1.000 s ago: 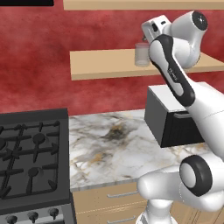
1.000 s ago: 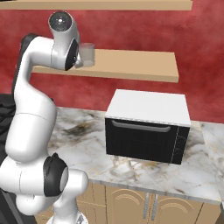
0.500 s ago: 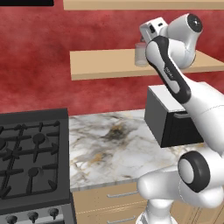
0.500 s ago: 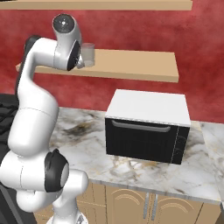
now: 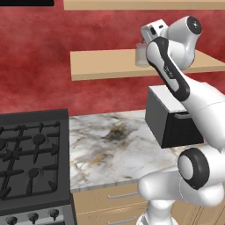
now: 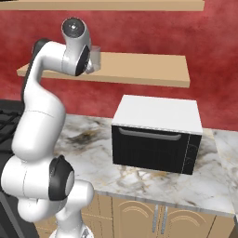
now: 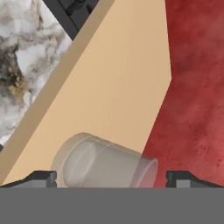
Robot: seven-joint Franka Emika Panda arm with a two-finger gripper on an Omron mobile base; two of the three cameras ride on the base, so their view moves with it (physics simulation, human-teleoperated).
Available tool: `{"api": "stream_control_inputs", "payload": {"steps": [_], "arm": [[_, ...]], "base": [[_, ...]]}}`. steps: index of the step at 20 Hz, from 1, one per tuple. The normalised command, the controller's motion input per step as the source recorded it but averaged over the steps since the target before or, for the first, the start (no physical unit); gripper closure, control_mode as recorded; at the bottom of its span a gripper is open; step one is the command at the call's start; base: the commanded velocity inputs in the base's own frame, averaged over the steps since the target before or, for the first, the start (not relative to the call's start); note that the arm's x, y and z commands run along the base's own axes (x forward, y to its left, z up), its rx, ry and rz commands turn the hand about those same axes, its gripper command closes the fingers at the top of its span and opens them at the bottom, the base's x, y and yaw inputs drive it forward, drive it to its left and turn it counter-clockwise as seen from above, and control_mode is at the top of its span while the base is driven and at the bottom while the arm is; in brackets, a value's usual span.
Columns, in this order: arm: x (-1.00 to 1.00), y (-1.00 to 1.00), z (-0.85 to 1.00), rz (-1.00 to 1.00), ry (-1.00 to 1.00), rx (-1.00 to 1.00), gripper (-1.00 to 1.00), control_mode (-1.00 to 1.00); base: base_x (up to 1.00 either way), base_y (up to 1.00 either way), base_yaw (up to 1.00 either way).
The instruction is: There is a bowl on the dining counter. Grab a lemon wedge from the fridge and place it in the bowl. Then get the liquor bottle and glass cup from the cabinet and place them next to the bowl.
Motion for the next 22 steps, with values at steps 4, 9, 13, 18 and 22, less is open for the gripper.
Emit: {"api": "stream_control_inputs", "payload": {"steps": [4,9,13,18,22], "arm": [[0.19,-0.14,-0.07,0.00,0.00,0.00,-1.00,-1.00],[0.18,-0.13,-0.06,0.00,0.00,0.00,-1.00,-1.00],[0.16,-0.09,-0.03,0.00,0.00,0.00,-1.00,-1.00],[0.06,-0.02,-0.02,0.00,0.00,0.00,-1.00,-1.00],[0.00,0.00,-0.02,0.00,0.00,0.00,-1.00,-1.00]], "base": [[0.00,0.00,0.00],[0.00,0.00,0.00],[0.00,0.00,0.00],[0.00,0.00,0.00],[0.00,0.00,0.00]]}}
